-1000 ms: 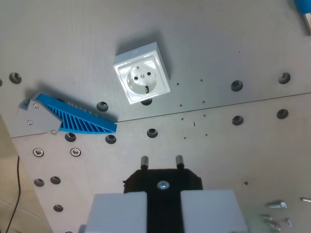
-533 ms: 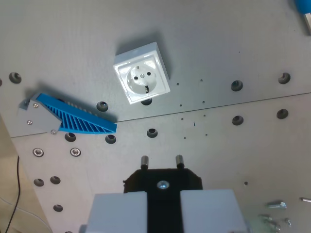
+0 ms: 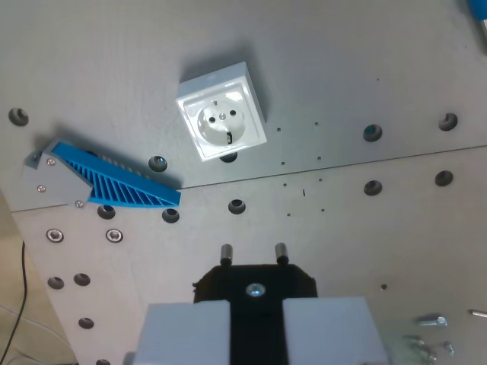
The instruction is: Move above the white socket
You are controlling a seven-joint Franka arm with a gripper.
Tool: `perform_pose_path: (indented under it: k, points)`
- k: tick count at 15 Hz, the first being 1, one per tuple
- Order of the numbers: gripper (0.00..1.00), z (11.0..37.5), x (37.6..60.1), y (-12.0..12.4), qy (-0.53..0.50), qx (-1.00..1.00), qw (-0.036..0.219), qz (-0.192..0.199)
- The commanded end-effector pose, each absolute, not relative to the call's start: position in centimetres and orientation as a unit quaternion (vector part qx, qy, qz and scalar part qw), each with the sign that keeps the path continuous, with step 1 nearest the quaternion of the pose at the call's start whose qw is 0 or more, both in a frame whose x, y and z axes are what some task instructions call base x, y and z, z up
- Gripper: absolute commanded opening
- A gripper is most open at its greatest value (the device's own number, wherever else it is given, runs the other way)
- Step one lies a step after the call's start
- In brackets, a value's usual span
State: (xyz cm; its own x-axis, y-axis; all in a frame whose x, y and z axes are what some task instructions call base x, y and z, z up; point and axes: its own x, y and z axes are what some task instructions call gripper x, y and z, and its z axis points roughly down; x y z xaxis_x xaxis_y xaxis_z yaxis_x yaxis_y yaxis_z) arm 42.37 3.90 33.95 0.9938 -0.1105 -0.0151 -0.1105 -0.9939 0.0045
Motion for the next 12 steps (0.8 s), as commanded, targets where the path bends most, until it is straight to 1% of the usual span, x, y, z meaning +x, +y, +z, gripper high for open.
perform_pose_path:
  k: [1,6,12]
  points:
    - [0.00,32.7,41.9,4.0,-0.028,0.999,0.000,0.029]
    - [0.00,30.7,41.5,4.2,-0.007,0.999,0.000,0.039]
    - [0.00,27.9,41.2,4.6,0.021,0.999,0.001,0.031]
